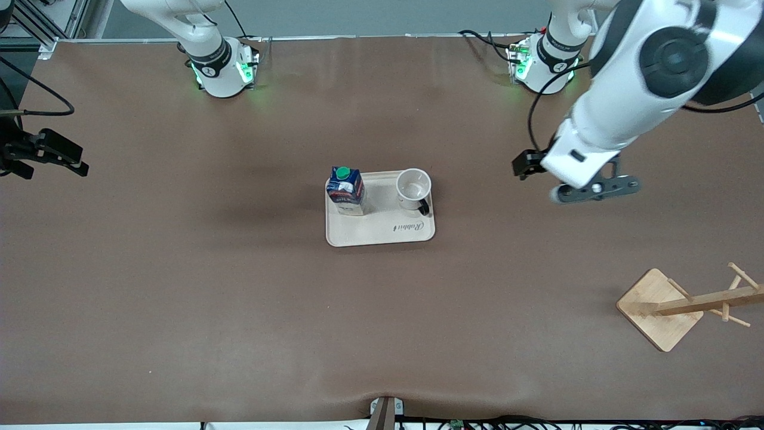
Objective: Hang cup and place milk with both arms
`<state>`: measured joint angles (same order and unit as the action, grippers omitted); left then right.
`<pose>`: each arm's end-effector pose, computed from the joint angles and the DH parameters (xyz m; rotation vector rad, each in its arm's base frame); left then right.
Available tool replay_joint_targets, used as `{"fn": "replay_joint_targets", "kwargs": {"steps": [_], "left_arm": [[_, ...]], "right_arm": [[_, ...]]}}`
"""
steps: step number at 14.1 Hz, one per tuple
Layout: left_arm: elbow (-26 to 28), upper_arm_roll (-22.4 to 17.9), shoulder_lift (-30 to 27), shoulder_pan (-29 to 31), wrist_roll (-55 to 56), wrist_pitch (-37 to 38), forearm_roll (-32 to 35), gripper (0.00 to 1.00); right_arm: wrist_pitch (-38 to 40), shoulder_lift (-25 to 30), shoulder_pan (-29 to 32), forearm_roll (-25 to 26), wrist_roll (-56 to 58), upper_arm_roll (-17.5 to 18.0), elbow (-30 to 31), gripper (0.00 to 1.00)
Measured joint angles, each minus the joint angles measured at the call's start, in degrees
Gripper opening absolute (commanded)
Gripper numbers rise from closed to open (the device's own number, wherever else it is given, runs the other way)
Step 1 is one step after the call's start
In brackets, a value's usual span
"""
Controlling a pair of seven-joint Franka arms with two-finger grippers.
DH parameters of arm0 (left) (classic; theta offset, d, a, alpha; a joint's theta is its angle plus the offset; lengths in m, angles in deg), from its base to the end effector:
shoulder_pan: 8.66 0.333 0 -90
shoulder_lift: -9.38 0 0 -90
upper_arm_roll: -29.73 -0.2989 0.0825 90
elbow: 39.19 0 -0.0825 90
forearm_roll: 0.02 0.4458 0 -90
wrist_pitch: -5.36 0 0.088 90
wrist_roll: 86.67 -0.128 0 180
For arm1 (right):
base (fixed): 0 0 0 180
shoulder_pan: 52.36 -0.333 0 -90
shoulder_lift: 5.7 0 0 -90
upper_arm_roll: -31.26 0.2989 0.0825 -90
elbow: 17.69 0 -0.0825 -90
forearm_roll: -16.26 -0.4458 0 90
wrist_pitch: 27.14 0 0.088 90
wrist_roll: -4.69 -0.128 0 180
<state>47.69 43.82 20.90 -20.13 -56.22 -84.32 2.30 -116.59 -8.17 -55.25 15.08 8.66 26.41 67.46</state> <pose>0.6025 -0.2704 0.4896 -3.0710 -0.1288 0.2048 0.6291 -0.0178 0.6040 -3.1254 -0.0559 -0.0515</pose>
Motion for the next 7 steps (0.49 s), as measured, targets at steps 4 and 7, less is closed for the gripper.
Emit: {"fn": "replay_joint_targets", "kwargs": {"steps": [4,7], "left_arm": [[3.0,0.4,3.8,-7.3,7.9,-2.7,2.2,1.0],[9.7,0.9,4.4,-10.0,13.5,-10.0,2.2,1.0]], "right_arm": [[0.0,-0.5,0.0,0.0,0.0,0.0,0.0,1.0],[-0.1,-1.3,0.0,0.0,0.0,0.0,0.0,1.0]]}}
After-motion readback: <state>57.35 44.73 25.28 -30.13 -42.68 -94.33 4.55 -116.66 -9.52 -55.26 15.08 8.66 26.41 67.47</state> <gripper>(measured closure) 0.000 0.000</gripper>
